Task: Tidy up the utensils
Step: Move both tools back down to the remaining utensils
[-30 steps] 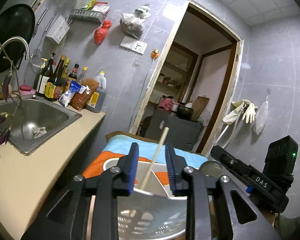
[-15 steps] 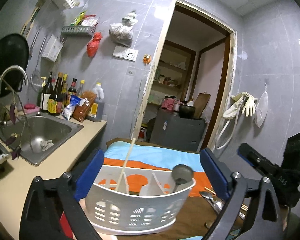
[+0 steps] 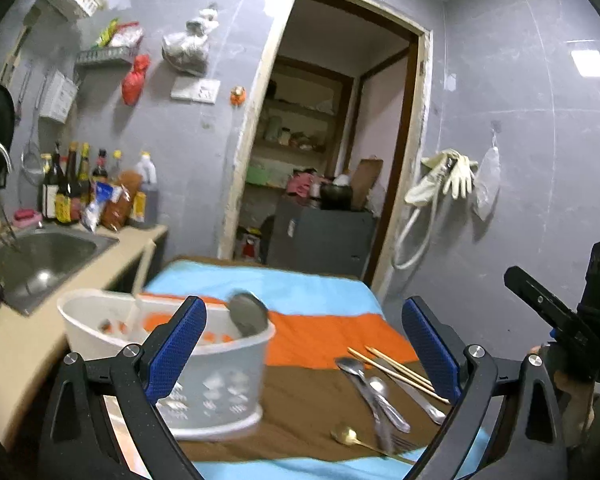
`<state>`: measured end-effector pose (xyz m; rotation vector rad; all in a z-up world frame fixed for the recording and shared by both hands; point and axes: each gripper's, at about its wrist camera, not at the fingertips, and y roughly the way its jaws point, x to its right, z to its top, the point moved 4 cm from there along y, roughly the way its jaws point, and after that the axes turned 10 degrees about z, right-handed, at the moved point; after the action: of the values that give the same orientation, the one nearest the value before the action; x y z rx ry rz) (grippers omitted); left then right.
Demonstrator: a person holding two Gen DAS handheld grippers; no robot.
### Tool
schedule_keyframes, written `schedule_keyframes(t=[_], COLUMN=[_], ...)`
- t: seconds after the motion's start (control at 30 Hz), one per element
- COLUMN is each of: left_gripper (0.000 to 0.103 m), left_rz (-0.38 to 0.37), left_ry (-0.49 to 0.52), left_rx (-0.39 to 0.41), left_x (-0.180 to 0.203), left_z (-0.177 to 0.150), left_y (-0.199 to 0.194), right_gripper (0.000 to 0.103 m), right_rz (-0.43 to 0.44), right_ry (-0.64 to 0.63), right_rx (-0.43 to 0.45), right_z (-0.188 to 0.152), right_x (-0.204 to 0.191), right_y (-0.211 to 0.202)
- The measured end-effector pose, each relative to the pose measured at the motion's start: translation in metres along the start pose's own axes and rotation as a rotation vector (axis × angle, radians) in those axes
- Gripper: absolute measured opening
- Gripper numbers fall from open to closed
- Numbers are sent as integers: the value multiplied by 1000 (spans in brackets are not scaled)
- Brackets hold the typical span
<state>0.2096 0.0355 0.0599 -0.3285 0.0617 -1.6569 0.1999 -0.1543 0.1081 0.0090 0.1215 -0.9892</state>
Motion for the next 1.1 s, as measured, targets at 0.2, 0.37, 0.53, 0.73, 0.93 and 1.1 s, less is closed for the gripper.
schedule_keyframes(t=[0.2,0.37,0.53,0.73,0.93,1.1], left_gripper=[96,96,96,94,65,46], left_rz=[23,62,74,50,-9,-50], left_ry=[-12,-7,5,10,-12,-44], left_rx=[-91,-152,-225,-328,-500,-614], left_x=[21,31,35,37,35,33], left_z=[-33,-56,-75,-89,-105,-117], left_y=[9,19,29,49,77,93], right_gripper=[103,103,101,74,53,43], right_rz=[-33,-71,-112,-126,-100,-71], right_ry=[-32,-8,51,115,145,148], right_rx=[-79,-156,-261,-385,-505,-597], right_z=[-19,-42,-67,-96,-117,-132], right_x=[23,50,78,105,116,120], right_y=[-5,-1,10,23,38,53])
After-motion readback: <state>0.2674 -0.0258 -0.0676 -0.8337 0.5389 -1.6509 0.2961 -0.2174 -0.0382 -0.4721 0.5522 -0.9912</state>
